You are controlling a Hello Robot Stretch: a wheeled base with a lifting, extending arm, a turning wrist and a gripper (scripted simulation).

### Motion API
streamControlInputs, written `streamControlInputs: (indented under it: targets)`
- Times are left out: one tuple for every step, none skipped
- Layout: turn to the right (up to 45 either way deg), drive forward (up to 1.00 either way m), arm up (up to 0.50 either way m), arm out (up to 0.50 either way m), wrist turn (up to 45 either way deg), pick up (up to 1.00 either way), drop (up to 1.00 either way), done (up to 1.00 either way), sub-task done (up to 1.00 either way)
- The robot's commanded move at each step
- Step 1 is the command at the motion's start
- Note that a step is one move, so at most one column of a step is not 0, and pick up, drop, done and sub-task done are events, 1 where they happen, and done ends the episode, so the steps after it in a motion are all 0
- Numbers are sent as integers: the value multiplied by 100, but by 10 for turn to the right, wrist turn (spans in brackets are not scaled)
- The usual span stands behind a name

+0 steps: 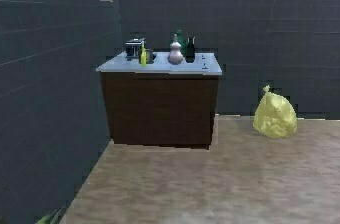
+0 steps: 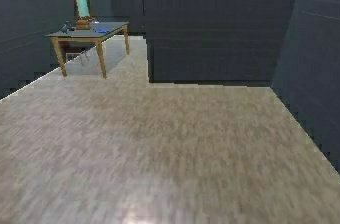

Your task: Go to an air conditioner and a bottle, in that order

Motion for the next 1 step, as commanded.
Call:
streamControlInputs:
  targets:
    - [450,0,0,0,0,0,0,0,0]
